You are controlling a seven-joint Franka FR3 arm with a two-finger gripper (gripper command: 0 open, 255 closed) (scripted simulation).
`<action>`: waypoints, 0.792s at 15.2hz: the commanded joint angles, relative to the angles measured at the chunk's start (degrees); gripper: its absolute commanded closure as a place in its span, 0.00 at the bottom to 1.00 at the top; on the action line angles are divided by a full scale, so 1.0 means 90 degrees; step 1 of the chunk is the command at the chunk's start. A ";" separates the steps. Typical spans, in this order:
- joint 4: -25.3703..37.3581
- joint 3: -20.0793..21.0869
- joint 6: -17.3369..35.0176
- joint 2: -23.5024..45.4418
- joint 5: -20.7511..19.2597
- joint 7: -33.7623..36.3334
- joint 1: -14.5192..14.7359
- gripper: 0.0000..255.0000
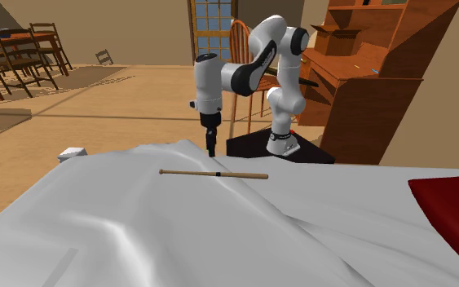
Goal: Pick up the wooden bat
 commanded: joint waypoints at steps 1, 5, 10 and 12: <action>0.0431 0.0030 0.0053 0.0553 -0.0206 0.0340 0.0075 0.00; 0.1257 0.0001 0.0017 0.1459 -0.0523 0.0851 0.0276 0.00; 0.1017 -0.0021 0.0396 0.1603 -0.0569 0.0866 0.0291 0.00; 0.0909 -0.0032 0.0588 0.1689 -0.0597 0.0876 0.0299 0.00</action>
